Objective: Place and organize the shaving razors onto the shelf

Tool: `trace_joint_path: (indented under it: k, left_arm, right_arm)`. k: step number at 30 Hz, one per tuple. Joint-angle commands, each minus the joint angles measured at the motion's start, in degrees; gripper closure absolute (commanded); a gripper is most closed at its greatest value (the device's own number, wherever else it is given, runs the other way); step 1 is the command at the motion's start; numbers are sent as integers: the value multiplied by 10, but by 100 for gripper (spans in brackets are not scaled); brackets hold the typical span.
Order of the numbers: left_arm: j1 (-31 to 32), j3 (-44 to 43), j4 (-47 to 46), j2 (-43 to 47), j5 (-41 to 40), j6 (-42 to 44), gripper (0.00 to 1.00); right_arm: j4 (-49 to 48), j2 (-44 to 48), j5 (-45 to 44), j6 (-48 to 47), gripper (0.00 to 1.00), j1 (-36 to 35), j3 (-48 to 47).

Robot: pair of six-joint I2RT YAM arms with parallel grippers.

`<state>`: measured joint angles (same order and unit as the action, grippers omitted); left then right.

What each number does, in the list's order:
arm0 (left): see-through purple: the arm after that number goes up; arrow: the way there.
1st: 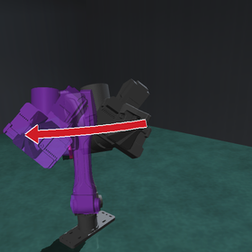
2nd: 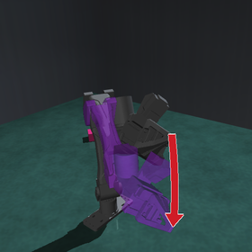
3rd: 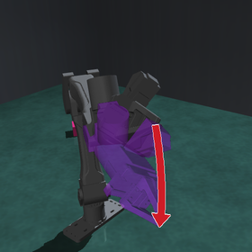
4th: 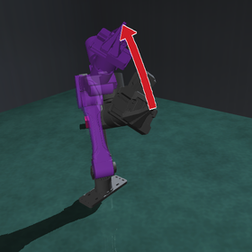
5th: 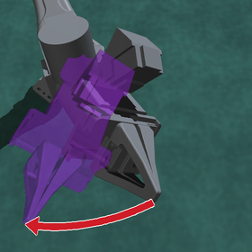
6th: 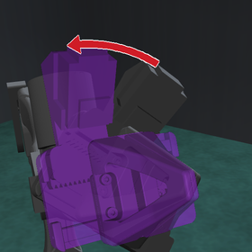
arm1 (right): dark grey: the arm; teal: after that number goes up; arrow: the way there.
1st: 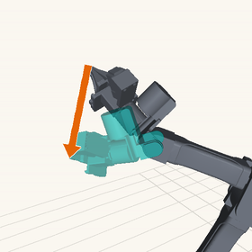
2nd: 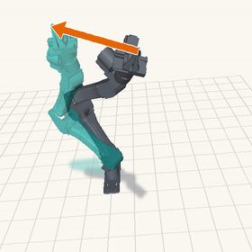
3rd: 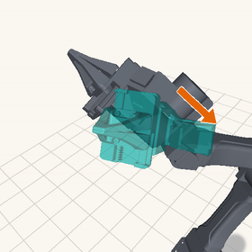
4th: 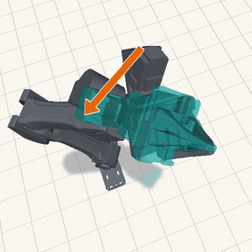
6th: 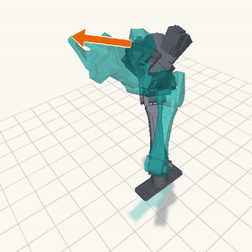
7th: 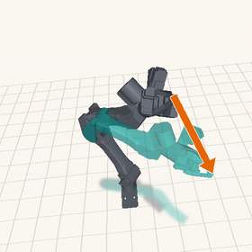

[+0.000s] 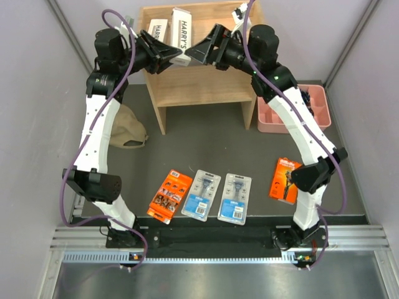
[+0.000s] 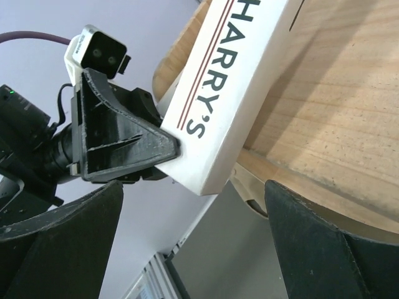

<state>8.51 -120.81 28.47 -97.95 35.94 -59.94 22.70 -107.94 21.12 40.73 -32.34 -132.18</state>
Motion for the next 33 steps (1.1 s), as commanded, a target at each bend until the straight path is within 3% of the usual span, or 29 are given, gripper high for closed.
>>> trace_joint_path:
  k: [1,19,20,23,33]
  left_arm:
    - [-4,-22,-25,0,-3,-10,77]
    - [-8,-10,-58,3,-9,-58,47]
    - [-8,-8,-57,3,-8,-61,40]
    - [-8,-7,-60,5,-9,-62,35]
    - [-9,7,-57,23,-10,-62,30]
  right_arm:
    - [-51,-15,1,25,6,2,-33]
    - [-111,-47,15,83,30,3,-33]
    - [-113,-48,15,85,31,3,-34]
    - [-113,-53,15,88,32,3,-34]
    - [-127,-62,3,102,37,3,-33]
